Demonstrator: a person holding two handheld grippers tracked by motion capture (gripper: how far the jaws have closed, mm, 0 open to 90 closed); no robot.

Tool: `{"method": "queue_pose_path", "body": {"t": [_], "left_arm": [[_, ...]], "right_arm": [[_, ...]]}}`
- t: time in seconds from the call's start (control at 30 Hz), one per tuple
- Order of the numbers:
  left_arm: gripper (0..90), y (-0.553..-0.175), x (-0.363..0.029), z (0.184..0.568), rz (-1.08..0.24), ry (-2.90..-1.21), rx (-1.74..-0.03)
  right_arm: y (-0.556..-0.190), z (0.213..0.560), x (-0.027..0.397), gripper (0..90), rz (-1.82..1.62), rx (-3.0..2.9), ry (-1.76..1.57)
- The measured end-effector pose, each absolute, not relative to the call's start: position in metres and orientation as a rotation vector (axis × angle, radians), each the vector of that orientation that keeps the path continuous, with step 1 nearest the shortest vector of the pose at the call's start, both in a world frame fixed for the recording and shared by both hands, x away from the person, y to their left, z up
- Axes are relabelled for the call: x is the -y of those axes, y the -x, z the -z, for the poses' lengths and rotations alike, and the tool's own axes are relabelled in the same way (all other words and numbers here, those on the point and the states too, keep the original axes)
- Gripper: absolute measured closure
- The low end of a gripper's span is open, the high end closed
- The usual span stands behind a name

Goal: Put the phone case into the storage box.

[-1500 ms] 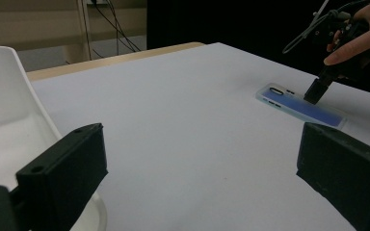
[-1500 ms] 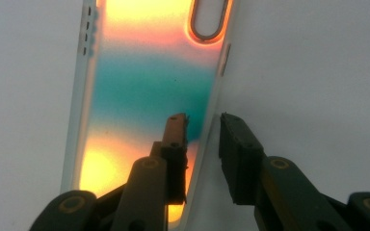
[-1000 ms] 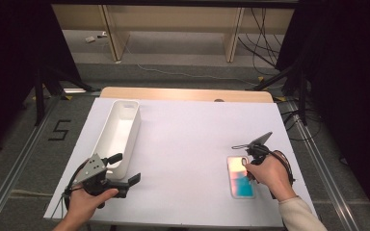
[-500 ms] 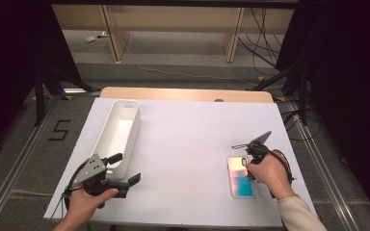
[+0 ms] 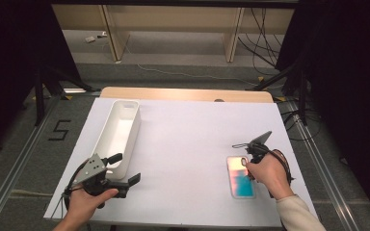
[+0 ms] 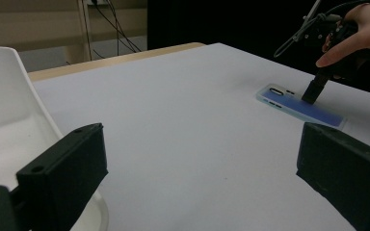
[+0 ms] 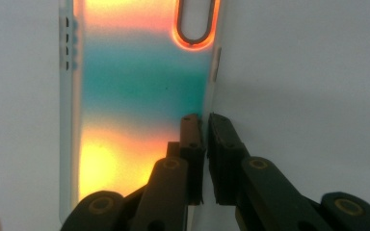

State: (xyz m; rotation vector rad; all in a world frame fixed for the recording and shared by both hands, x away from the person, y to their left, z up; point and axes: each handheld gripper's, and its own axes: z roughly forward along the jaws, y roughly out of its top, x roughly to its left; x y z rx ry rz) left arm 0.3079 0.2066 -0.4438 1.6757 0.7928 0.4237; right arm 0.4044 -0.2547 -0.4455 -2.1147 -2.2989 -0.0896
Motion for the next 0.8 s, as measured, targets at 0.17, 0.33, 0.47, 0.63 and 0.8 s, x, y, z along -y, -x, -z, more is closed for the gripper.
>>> {"method": "queue_pose_path", "body": {"t": [0.17, 0.33, 0.47, 0.63, 0.8], "left_arm": [[3.1, -0.3079, -0.2067, 0.4438, -0.423, -1.676, -0.793], [3.1, -0.3082, -0.2069, 0.4438, -0.425, -1.678, -0.788], [3.1, -0.3075, -0.2063, 0.4439, -0.418, -1.67, -0.802], [3.3, -0.3076, -0.2065, 0.4438, -0.421, -1.673, -0.797], [3.2, -0.3075, -0.2065, 0.4439, -0.419, -1.67, -0.803]], "right_arm": [[-0.4048, 0.4454, 0.2544, 87.3, 0.085, 2.275, 2.152], [-0.4046, 0.4464, 0.2553, 87.9, 0.099, 2.283, 2.147], [-0.4045, 0.4463, 0.255, 87.9, 0.102, 2.279, 2.147], [-0.4041, 0.4435, 0.2558, 87.9, 0.096, 2.291, 2.127], [-0.4041, 0.4417, 0.2549, 87.8, 0.115, 2.286, 2.139]]}}
